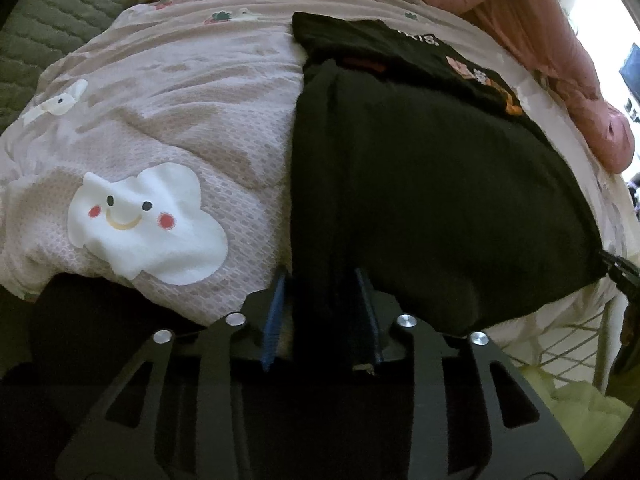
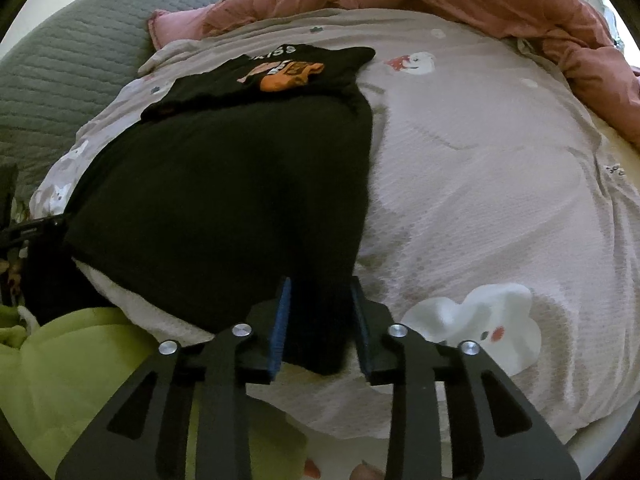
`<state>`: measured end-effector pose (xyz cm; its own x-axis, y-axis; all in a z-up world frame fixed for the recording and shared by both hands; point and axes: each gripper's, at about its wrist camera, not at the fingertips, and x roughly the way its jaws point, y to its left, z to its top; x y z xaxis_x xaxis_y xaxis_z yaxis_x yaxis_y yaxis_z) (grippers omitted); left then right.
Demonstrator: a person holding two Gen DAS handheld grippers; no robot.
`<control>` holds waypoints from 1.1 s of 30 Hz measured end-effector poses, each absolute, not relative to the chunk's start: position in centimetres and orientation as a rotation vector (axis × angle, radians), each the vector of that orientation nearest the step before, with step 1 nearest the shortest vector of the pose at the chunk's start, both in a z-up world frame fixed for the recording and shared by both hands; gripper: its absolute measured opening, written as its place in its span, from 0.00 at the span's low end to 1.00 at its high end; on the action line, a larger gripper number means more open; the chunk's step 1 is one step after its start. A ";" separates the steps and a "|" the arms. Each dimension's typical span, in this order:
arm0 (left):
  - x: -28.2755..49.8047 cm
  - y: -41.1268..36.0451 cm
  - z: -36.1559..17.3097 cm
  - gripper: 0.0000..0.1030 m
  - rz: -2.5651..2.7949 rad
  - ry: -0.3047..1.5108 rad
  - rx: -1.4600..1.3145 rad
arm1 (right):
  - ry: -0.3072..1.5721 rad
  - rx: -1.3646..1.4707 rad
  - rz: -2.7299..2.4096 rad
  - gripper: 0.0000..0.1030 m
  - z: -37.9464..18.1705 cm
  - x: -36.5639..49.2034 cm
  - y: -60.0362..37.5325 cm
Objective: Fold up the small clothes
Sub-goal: 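Lower both grippers onto the shirt hem and close on it, then lift the hem with both grippers and fold it over toward the collar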
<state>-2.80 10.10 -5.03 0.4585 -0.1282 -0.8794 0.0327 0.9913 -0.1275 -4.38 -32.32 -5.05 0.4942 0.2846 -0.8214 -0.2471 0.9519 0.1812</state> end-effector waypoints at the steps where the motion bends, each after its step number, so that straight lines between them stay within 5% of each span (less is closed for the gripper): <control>1: -2.8 9.9 -5.1 0.31 -0.100 1.091 -0.087 | 1.005 0.044 0.324 0.31 -5.2 -4.3 -32.3; 15: -2.6 9.1 -6.0 0.43 -0.098 1.113 -0.043 | 0.993 0.053 0.342 0.40 -5.8 -3.9 -31.8; 21: -2.5 9.2 -6.1 0.43 -0.098 1.113 -0.048 | 0.980 0.055 0.340 0.32 -5.7 -3.8 -31.9; 23: -2.5 9.2 -6.1 0.43 -0.098 1.111 -0.047 | 0.977 0.059 0.341 0.20 -5.6 -3.7 -32.0; 26: -2.5 9.1 -6.0 0.32 -0.093 1.105 -0.045 | 0.967 0.064 0.348 0.10 -5.1 -3.8 -32.1; 30: -2.7 9.4 -5.5 0.09 -0.103 1.085 -0.061 | 0.940 0.078 0.365 0.08 -3.9 -3.9 -32.4; 33: -2.8 9.9 -4.8 0.04 -0.127 1.064 -0.107 | 0.904 0.104 0.382 0.08 -2.7 -4.1 -33.0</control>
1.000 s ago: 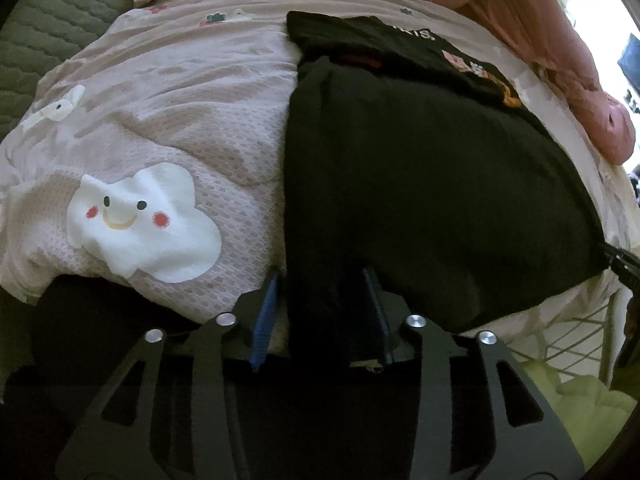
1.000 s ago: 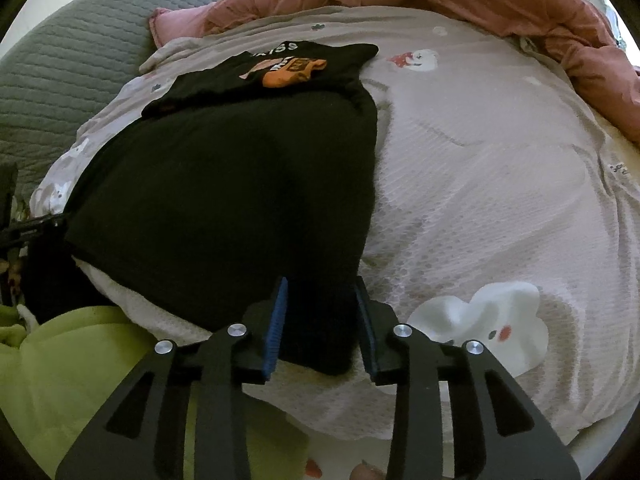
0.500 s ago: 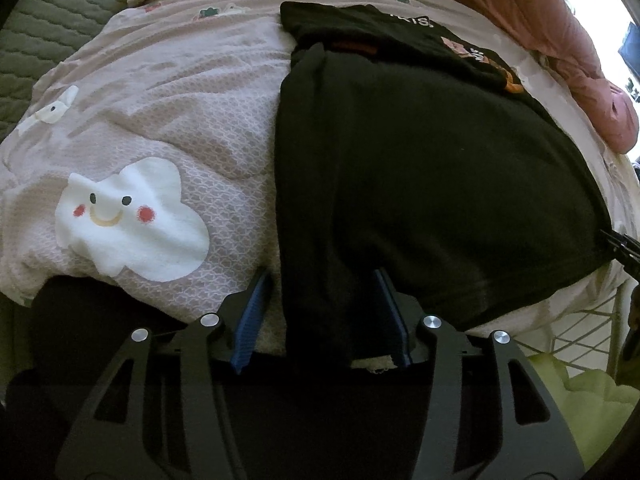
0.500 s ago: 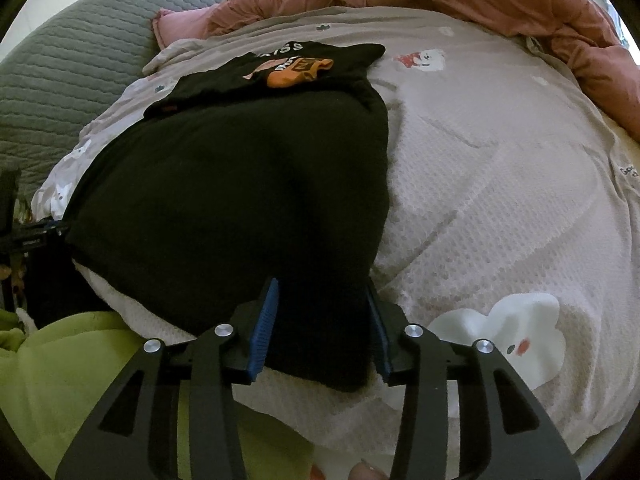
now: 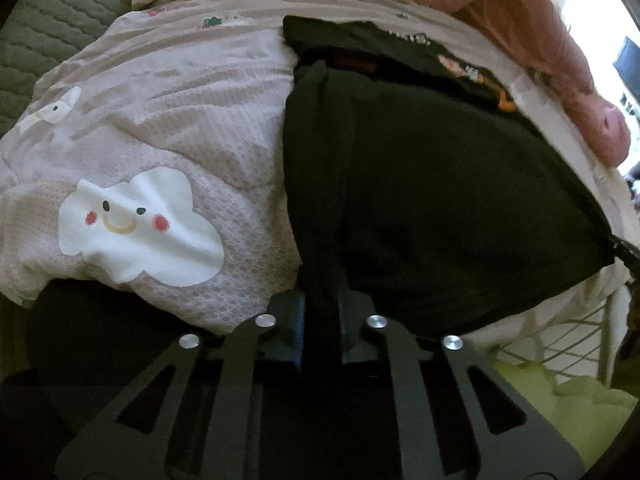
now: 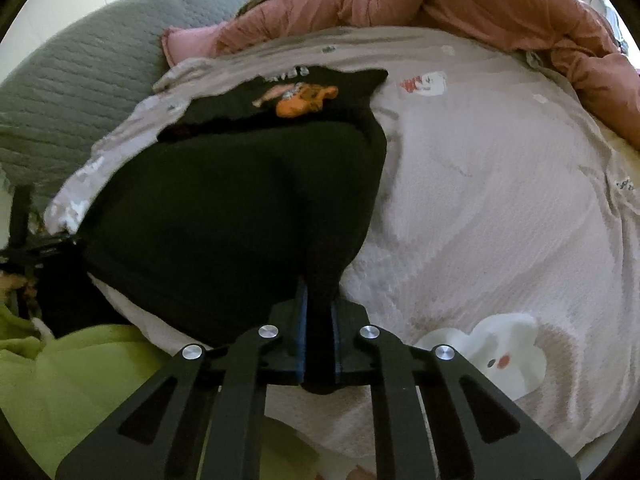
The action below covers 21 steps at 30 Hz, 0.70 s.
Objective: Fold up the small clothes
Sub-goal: 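Lift the hem with both grippers and fold it over toward the collar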
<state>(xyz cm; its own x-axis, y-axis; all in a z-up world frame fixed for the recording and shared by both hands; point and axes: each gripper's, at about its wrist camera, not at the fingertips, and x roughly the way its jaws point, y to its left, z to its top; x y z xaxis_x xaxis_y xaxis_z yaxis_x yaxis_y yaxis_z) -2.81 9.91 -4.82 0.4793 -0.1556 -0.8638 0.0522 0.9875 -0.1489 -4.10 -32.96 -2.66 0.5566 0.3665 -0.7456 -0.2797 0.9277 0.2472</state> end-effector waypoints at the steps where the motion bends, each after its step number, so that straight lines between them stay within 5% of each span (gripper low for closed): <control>1: -2.9 10.2 -4.4 0.03 -0.147 1.050 -0.135 | 0.888 0.116 0.390 0.08 -2.2 -4.2 -33.2; 21: 1.3 13.1 3.6 0.02 -0.236 0.864 -0.365 | 0.668 0.279 0.411 0.07 4.2 -0.3 -35.1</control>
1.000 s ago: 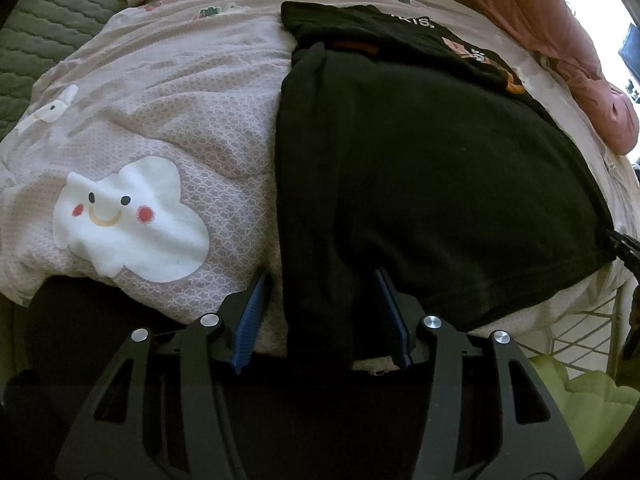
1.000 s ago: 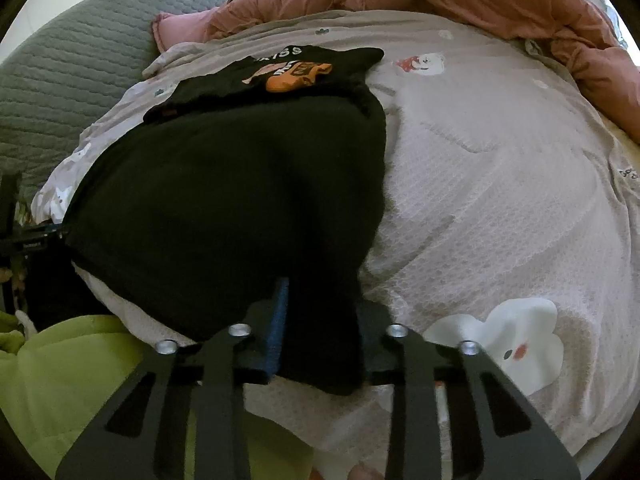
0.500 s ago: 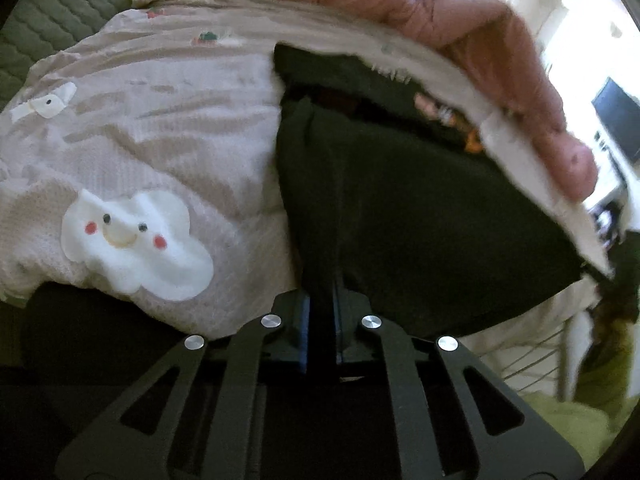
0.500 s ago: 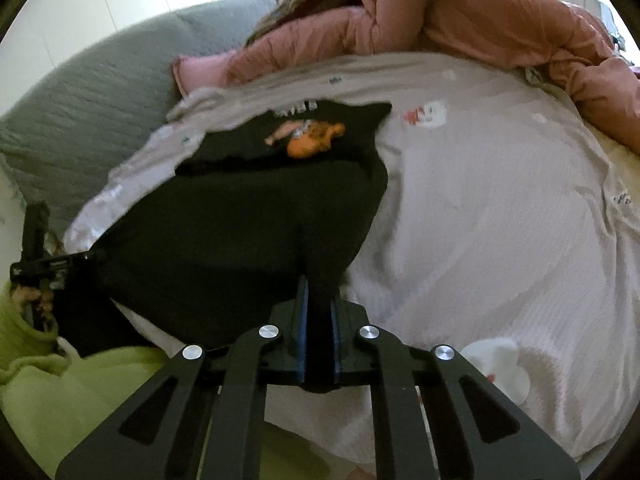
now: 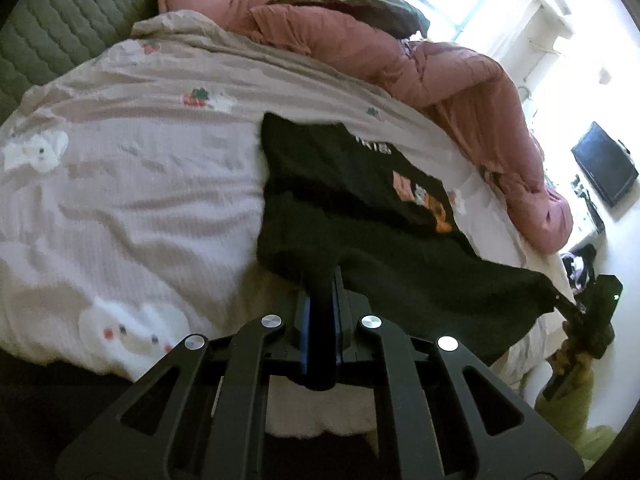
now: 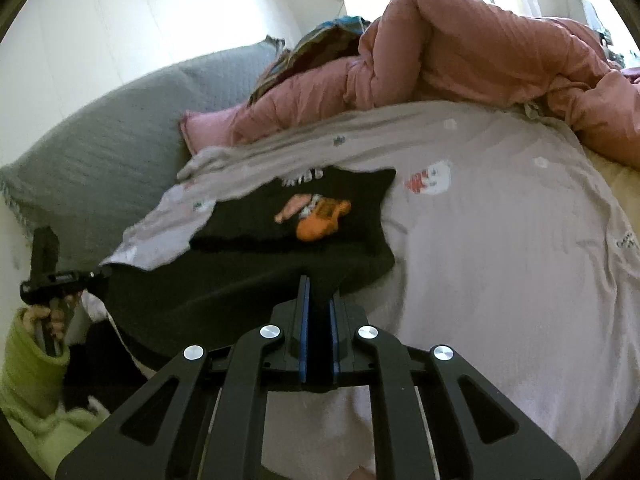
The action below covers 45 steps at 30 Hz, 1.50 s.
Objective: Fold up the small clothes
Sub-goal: 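Lift the hem with both grippers and fold it over toward the collar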
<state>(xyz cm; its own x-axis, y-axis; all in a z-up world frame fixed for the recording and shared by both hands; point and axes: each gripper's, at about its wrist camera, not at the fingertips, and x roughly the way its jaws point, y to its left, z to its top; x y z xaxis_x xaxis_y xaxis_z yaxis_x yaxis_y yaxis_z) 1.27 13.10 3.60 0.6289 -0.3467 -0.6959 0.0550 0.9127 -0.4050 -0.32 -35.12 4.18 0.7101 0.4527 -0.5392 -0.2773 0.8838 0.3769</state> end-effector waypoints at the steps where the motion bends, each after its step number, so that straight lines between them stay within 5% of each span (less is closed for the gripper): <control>1: 1.8 13.3 3.8 0.02 -0.235 0.859 -0.372 | 0.661 0.278 0.404 0.07 4.4 0.2 -35.1; 22: 12.4 14.9 5.5 0.02 -0.215 0.782 -0.481 | 0.667 0.310 0.336 0.07 6.3 13.2 -34.7; 45: 23.0 15.4 -1.3 0.03 -0.095 0.871 -0.507 | 0.855 0.281 0.193 0.07 -1.7 24.0 -32.9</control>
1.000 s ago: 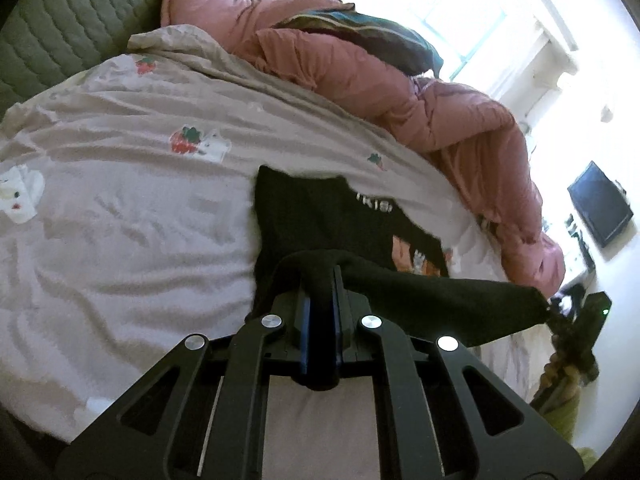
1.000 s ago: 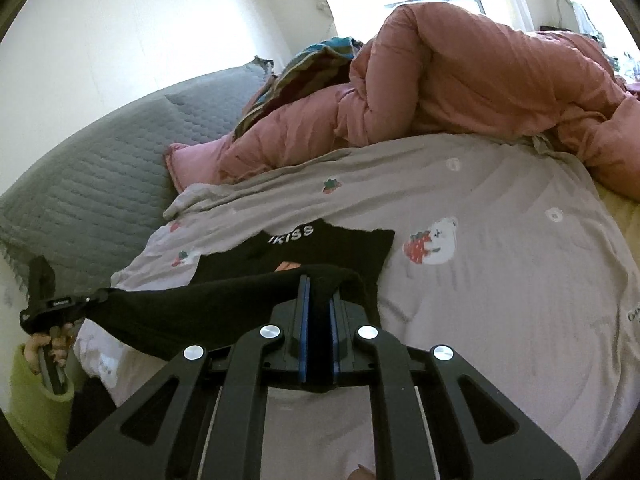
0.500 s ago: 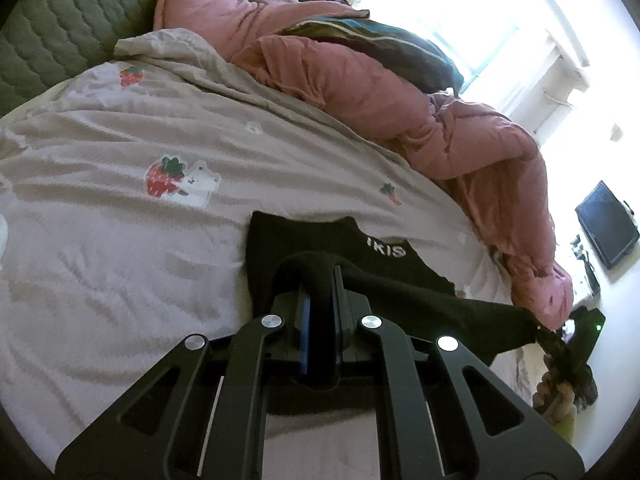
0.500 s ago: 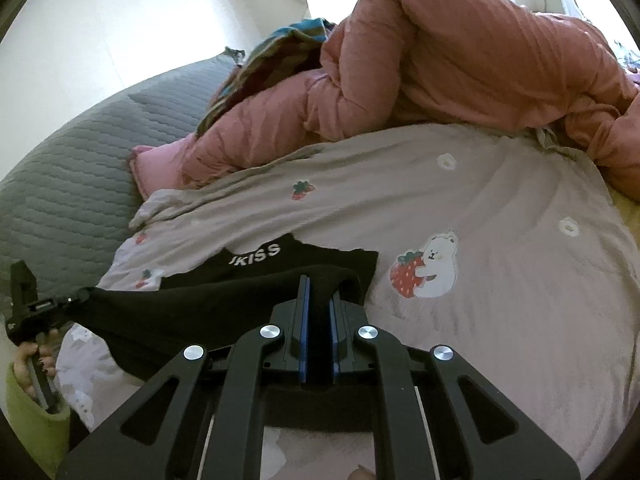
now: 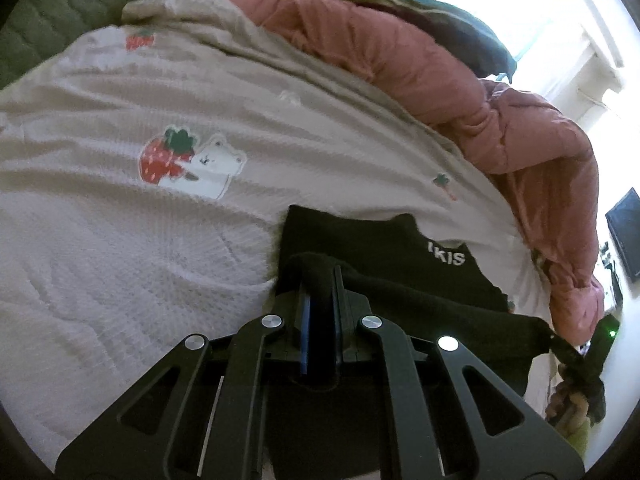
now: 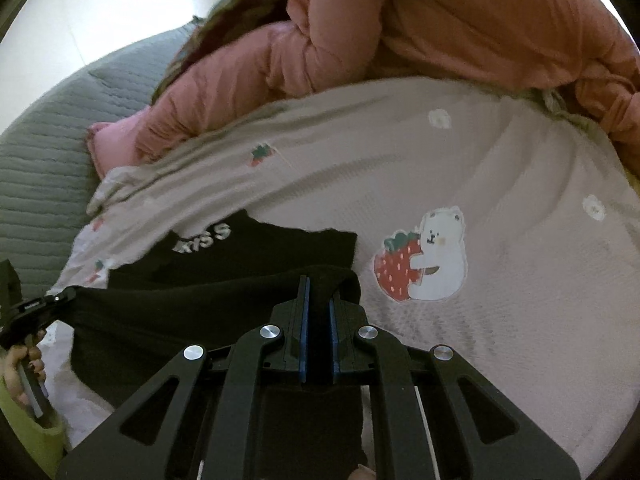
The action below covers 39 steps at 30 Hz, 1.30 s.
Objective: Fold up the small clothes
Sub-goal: 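Lift the hem with both grippers and fold it over toward the collar, then lay the hem on the shirt and open both grippers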
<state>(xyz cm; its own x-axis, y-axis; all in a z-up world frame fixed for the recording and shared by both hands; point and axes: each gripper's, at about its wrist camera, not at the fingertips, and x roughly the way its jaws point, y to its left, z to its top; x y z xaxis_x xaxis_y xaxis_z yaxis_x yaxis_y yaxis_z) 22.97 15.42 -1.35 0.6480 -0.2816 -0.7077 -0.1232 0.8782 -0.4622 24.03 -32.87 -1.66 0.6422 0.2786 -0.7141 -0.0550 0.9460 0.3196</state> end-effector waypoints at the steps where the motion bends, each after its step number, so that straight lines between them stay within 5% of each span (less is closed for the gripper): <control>1: 23.1 15.5 -2.0 0.03 -0.096 0.876 -0.513 | 0.869 0.280 0.183 0.07 -2.3 24.4 -32.7; 6: 23.5 15.7 -3.4 0.07 -0.136 0.868 -0.517 | 0.902 0.285 0.156 0.08 -4.0 25.4 -32.4; 8: 23.3 15.9 -3.3 0.20 -0.146 0.849 -0.530 | 0.905 0.288 0.152 0.13 -4.1 25.4 -32.3; 9: 23.0 16.1 -3.0 0.38 -0.126 0.829 -0.524 | 0.905 0.285 0.150 0.18 -4.0 25.4 -32.3; 11: 22.4 16.5 -2.4 0.43 -0.125 0.791 -0.534 | 0.876 0.259 0.116 0.55 -3.4 24.9 -32.3; 23: 17.4 11.4 0.0 0.43 -0.170 0.732 -0.274 | 0.726 0.069 0.230 0.55 0.8 18.1 -27.9; 29: 17.2 7.7 -3.0 0.43 -0.191 0.822 -0.125 | 0.834 -0.029 0.338 0.34 -1.9 17.1 -23.6; 39: 20.1 6.0 -3.4 0.43 -0.158 0.843 -0.045 | 0.882 -0.051 0.279 0.34 -3.7 21.2 -22.5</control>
<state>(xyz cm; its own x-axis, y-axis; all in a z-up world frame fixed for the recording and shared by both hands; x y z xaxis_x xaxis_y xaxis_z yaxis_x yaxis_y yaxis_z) 20.12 6.00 -3.41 0.6543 -0.1572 -0.7397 0.1217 0.9873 -0.1022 21.17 -22.55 -3.69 0.6019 0.2202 -0.7676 -0.2619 0.9625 0.0708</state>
